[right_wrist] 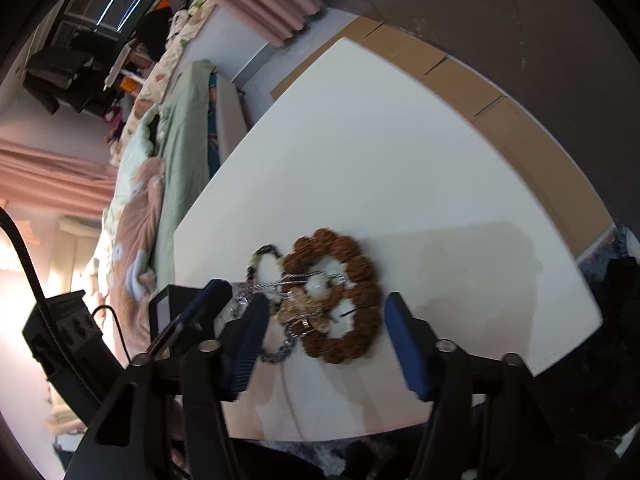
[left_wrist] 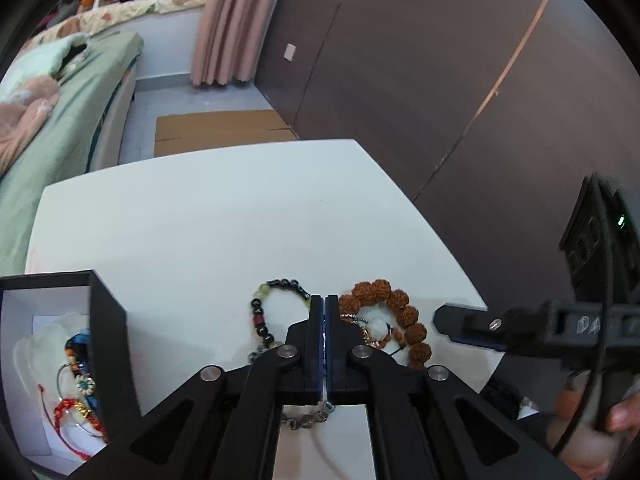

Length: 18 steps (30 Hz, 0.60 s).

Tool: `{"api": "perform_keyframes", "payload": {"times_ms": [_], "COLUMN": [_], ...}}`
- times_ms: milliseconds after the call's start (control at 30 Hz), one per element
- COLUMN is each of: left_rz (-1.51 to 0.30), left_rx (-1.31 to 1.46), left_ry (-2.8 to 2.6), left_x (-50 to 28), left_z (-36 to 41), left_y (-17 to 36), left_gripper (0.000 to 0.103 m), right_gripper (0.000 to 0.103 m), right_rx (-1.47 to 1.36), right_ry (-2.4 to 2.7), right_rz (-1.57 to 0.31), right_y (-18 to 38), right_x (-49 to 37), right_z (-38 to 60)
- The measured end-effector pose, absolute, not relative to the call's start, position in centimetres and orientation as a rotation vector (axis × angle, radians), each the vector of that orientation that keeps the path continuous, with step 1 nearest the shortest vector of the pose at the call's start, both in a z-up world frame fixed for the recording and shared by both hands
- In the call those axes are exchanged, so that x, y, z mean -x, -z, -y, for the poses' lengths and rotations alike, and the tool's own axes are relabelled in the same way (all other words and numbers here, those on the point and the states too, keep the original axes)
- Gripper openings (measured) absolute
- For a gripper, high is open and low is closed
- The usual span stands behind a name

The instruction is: Organize jewelry

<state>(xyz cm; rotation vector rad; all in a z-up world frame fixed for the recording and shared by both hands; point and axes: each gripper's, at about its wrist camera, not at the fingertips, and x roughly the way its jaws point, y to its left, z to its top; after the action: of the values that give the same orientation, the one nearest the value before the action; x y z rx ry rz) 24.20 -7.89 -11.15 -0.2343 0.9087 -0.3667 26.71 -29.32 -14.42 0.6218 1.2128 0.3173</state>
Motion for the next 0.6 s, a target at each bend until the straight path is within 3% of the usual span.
{"api": "perform_keyframes", "payload": {"times_ms": [67, 300, 367, 600], "left_rz": [-0.889, -0.853, -0.849, -0.836], "left_rx": [0.246, 0.273, 0.281, 0.297], "left_ry": [0.360, 0.362, 0.363, 0.386], "left_x": [-24.2, -23.6, -23.4, -22.5], "left_z": [7.2, 5.7, 5.3, 4.4], "left_y": [10.6, 9.4, 9.2, 8.1], "left_gripper": [0.000, 0.000, 0.000, 0.000], "right_gripper": [0.051, 0.048, 0.043, 0.042], "right_rx": [-0.613, -0.601, -0.599, -0.545], "right_ry": [-0.328, -0.329, -0.327, -0.329], "right_rz": [-1.220, -1.232, -1.232, -1.248], "right_y": [14.6, 14.9, 14.9, 15.0], "right_x": [-26.8, -27.0, -27.0, -27.0], "right_z": [28.6, 27.5, 27.4, 26.5]}}
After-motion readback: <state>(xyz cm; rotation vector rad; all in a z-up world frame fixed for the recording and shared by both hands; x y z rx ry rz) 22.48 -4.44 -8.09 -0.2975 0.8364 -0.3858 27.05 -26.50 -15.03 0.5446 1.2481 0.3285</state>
